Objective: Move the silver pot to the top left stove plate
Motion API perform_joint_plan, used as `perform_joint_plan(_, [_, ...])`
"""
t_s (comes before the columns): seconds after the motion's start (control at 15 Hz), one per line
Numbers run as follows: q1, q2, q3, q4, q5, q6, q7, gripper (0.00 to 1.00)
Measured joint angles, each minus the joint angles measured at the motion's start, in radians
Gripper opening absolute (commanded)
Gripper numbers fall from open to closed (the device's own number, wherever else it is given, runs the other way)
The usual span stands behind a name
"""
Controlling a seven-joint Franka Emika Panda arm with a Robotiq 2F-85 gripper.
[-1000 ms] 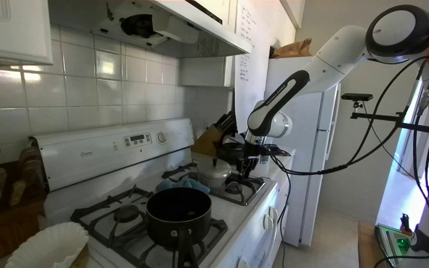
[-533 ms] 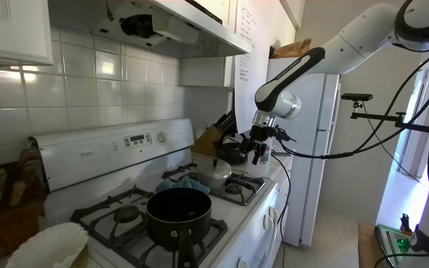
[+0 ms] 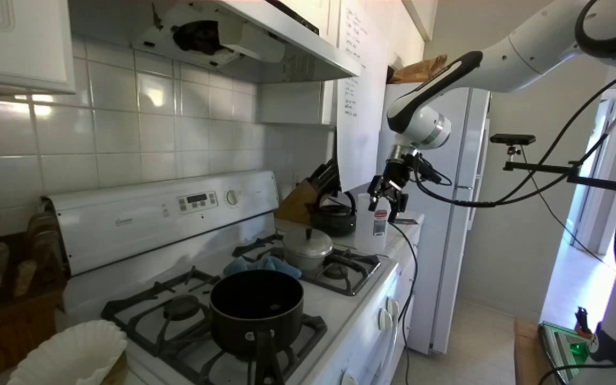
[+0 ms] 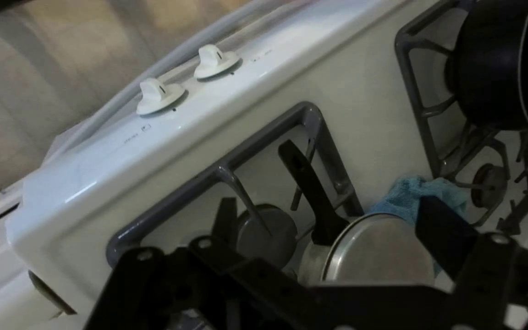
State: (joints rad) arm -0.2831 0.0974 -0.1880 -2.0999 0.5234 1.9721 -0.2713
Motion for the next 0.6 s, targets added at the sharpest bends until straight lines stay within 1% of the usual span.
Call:
perform_joint_plan(0.13, [-0.013,0.052,-0.017,0.045,0.025,-0.079,-0.008,1.0])
perform_joint_plan(0.27, [-0.02,0.12,-0.018,0.094,0.047,-0.116,-0.01,1.0])
perform_joint_plan(0.47, [-0.019,0.204,-0.015,0.153,0.055,-0.115,0.011,1.0])
perform_joint_plan(0.6, [-0.019,0.226,-0.014,0.173,0.055,-0.115,0.016,1.0])
